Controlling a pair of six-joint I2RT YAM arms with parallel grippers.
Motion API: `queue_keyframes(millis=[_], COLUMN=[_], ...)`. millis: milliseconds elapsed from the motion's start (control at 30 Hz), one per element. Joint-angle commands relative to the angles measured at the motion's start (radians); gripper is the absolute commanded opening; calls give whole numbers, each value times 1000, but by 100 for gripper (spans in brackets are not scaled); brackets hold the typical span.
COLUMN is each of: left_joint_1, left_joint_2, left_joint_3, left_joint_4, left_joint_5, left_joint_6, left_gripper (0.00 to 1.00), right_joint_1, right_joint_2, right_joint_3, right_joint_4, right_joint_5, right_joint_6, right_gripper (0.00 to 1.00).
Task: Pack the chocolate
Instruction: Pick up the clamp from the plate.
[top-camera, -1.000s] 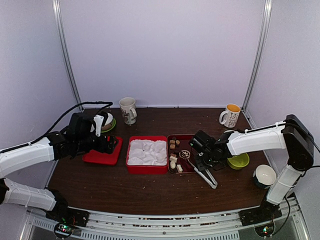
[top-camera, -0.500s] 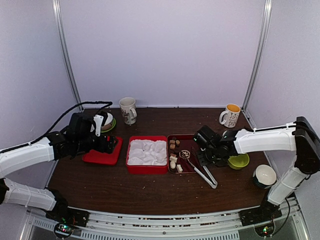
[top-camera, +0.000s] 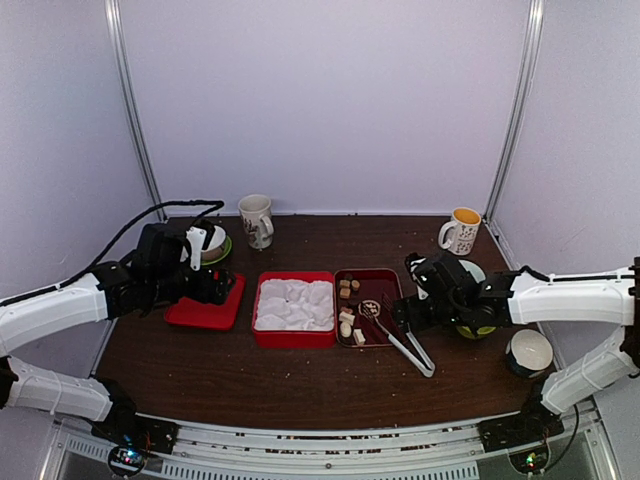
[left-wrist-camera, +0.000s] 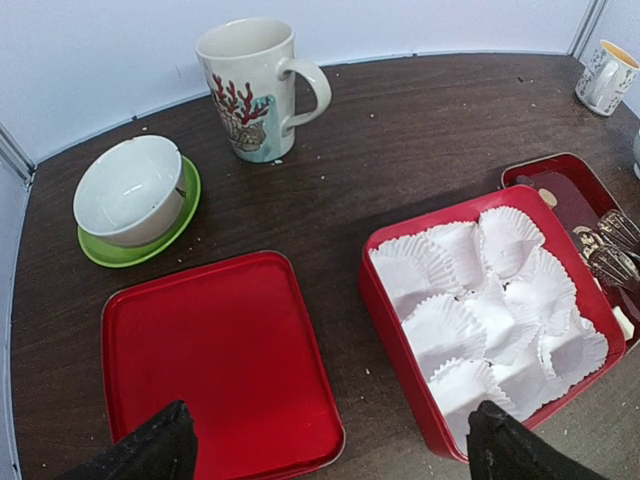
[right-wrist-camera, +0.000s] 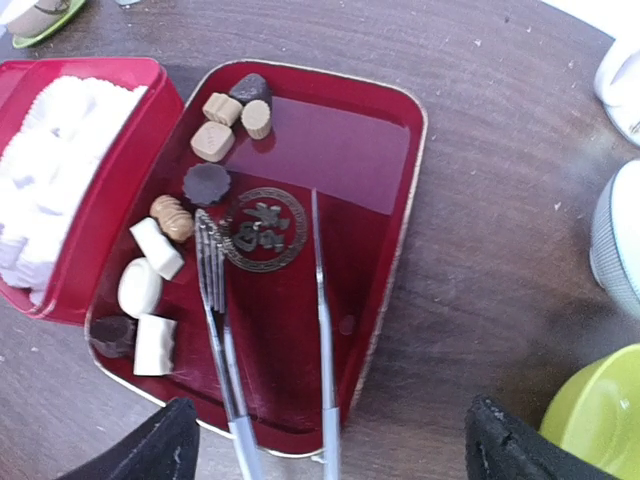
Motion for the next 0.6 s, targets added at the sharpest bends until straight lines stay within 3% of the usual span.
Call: queue_keyframes(millis=[0, 567], left_joint_1=[-2, -3], left_joint_2=[-18, -16], left_joint_3=[27, -9], left_joint_4=[30, 98], left_joint_5=[-11, 32], left_joint_6=[14, 13], left_gripper=[97, 98], right_joint_1=[-1, 33], right_joint_2=[29, 141], right_joint_3=[4, 38], right_joint_4=[23, -19], right_joint_5=[-74, -84], right_joint_6=[28, 49], right_gripper=[96, 79])
